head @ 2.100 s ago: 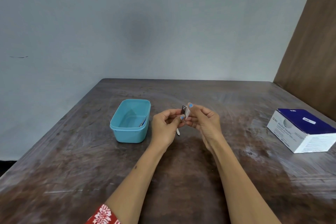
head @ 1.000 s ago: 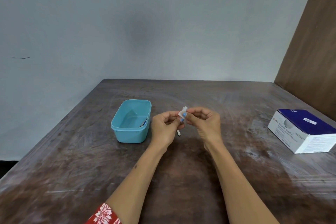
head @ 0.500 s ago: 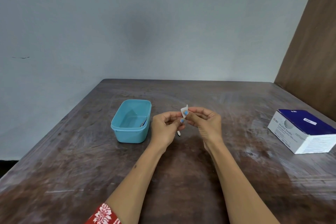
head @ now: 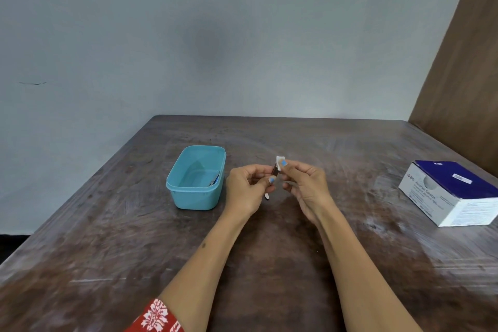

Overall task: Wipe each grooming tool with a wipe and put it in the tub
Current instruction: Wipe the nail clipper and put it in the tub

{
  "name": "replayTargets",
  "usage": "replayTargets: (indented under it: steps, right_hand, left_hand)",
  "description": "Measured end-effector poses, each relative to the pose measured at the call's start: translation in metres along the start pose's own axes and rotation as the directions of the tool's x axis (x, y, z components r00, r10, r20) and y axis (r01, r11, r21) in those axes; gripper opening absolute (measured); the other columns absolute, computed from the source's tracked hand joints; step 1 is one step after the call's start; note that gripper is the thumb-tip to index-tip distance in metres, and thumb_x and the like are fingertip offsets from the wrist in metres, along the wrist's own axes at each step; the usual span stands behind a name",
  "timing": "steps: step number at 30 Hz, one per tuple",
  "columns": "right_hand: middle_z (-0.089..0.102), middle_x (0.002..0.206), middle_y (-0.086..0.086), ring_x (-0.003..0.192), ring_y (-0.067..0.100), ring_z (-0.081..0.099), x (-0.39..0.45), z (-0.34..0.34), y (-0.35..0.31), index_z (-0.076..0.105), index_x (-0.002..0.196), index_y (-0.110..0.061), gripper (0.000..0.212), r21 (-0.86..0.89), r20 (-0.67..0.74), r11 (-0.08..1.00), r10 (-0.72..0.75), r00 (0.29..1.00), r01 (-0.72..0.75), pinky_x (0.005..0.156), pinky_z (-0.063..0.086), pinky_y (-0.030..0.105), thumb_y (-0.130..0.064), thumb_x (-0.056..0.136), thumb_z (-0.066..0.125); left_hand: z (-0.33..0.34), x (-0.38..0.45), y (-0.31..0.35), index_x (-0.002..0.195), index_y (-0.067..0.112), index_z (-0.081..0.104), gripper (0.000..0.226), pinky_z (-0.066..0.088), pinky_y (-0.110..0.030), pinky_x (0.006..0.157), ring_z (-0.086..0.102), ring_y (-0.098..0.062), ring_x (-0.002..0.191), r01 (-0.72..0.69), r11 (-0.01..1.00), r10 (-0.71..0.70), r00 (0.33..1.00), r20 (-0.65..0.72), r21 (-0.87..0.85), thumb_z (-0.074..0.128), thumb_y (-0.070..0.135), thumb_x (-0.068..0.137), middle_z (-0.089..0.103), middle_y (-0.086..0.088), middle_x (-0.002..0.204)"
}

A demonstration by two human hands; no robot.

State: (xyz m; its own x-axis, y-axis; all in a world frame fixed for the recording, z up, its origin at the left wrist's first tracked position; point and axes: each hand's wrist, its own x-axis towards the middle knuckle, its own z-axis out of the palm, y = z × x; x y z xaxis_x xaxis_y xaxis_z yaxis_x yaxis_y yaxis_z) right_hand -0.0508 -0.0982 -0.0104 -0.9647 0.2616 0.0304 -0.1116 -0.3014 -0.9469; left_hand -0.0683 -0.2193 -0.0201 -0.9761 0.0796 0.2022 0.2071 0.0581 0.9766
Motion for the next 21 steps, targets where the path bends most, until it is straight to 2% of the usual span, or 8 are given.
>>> replayTargets:
  steps: [4, 6, 11, 16, 21]
  right_hand:
    - [0.071, 0.076, 0.003, 0.072, 0.013, 0.059, -0.0005, -0.0008, 0.0012, 0.072, 0.084, -0.008, 0.007, -0.043, 0.055, 0.999, -0.006, 0.998, 0.008, 0.061, 0.050, 0.021, -0.013, 0.079, 0.070]
    - [0.071, 0.074, 0.003, 0.071, 0.013, 0.059, -0.0001, -0.0006, 0.0015, 0.072, 0.082, -0.008, 0.005, -0.050, 0.049, 0.999, -0.008, 0.999, 0.010, 0.063, 0.050, 0.022, -0.012, 0.079, 0.069]
    - [0.067, 0.066, 0.003, 0.064, 0.010, 0.058, 0.0006, 0.0008, 0.0023, 0.072, 0.078, -0.008, 0.009, 0.030, 0.042, 1.000, 0.004, 0.999, -0.005, 0.061, 0.052, 0.021, -0.011, 0.084, 0.065]
    - [0.071, 0.074, 0.002, 0.071, 0.012, 0.062, -0.0002, 0.0004, 0.0019, 0.073, 0.078, -0.009, 0.004, -0.030, 0.025, 0.999, -0.019, 1.000, 0.019, 0.064, 0.053, 0.023, -0.012, 0.080, 0.070]
    - [0.071, 0.070, 0.000, 0.069, 0.011, 0.063, 0.0009, 0.0013, 0.0033, 0.072, 0.076, -0.009, 0.005, -0.026, -0.034, 0.998, -0.059, 0.998, 0.058, 0.062, 0.053, 0.022, -0.009, 0.081, 0.070]
  left_hand:
    - [-0.0018, 0.0000, 0.0012, 0.103, 0.004, 0.069, 0.022, 0.059, -0.030, 0.073, 0.069, -0.016, 0.081, -0.014, 1.000, 0.014, 1.000, 0.007, -0.008, 0.064, -0.002, 0.082, 0.070, -0.007, 0.088]
    - [-0.0018, 0.0000, 0.0012, 0.103, 0.004, 0.068, 0.022, 0.059, -0.027, 0.071, 0.069, -0.016, 0.081, -0.017, 1.000, 0.017, 1.000, 0.010, -0.012, 0.064, -0.003, 0.082, 0.070, -0.007, 0.089]
    - [-0.0013, -0.0005, 0.0009, 0.100, 0.005, 0.069, 0.019, 0.059, -0.030, 0.072, 0.070, -0.017, 0.082, -0.021, 0.999, 0.022, 1.000, 0.008, -0.025, 0.065, -0.001, 0.082, 0.071, -0.010, 0.091]
    - [-0.0009, -0.0006, 0.0010, 0.103, 0.005, 0.069, 0.021, 0.059, -0.029, 0.072, 0.070, -0.016, 0.082, -0.020, 1.000, 0.020, 1.000, 0.011, -0.004, 0.065, -0.001, 0.082, 0.071, -0.008, 0.091]
    - [0.0003, -0.0005, 0.0003, 0.101, 0.005, 0.070, 0.020, 0.060, -0.031, 0.072, 0.070, -0.016, 0.078, -0.016, 1.000, 0.016, 1.000, -0.001, -0.010, 0.066, -0.001, 0.082, 0.071, -0.008, 0.089]
